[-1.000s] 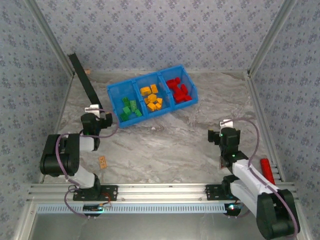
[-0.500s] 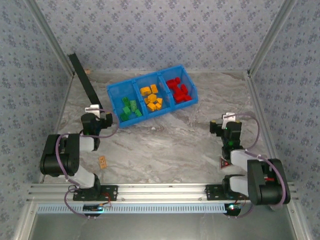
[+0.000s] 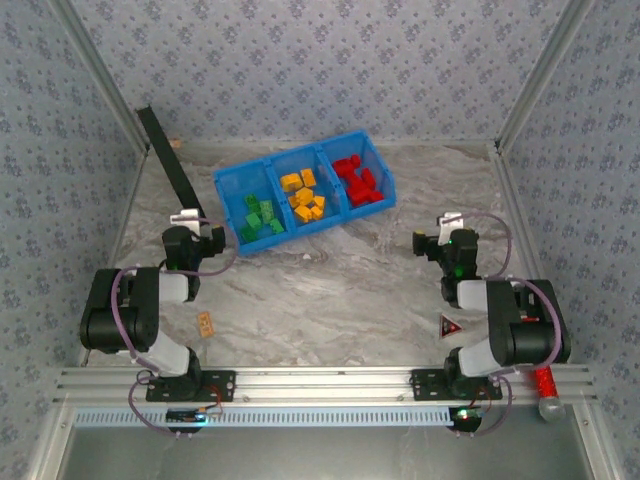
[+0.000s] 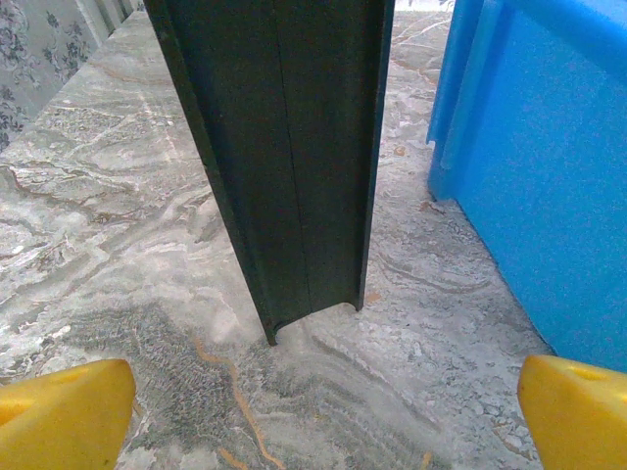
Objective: Sort the legos into containers by color
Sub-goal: Reset both arms
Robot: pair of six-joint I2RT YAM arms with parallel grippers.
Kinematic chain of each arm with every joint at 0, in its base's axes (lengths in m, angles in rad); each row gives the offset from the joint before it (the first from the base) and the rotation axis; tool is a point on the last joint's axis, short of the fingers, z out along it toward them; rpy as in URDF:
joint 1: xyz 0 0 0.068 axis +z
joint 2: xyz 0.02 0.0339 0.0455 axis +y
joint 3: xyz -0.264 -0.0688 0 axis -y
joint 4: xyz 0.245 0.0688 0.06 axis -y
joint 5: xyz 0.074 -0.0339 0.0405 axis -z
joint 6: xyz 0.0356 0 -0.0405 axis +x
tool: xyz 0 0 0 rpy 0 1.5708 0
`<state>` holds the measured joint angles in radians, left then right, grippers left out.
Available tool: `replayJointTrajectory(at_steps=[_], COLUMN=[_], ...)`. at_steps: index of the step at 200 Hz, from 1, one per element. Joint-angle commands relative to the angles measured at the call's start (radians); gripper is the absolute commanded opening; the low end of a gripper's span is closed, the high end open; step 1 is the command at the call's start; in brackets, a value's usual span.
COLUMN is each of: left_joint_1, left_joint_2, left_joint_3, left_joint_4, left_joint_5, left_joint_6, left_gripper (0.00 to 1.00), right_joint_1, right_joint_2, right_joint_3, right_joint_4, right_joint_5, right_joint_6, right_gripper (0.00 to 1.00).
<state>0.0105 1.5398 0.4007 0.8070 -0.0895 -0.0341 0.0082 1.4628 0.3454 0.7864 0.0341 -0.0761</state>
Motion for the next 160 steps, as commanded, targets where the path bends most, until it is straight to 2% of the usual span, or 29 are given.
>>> replayJointTrajectory(at_steps=[1, 46, 160], left_joint_1=[-0.001, -0.001, -0.002], left_joint_2=[-0.004, -0.004, -0.004], left_joint_3=[0.015, 0.015, 0.015], left_joint_4=[0.003, 0.002, 0.003], left_joint_5=[0.020, 0.020, 0.020], left_joint_6=[0.005, 0.006, 0.005], left_gripper=[1.00, 1.00, 1.00], right_joint_1=[-0.010, -0.046, -0.050], right_joint_2=[0.056, 0.059, 0.059], right_joint_3=[0.014, 0.050, 0.049], right_joint_4=[0.086, 0.008, 0.011], right_joint_5=[-0.029, -0.054, -0.058], right_joint_6=[-0.005, 0.039, 0.041], right_gripper=[1.00, 1.00, 1.00])
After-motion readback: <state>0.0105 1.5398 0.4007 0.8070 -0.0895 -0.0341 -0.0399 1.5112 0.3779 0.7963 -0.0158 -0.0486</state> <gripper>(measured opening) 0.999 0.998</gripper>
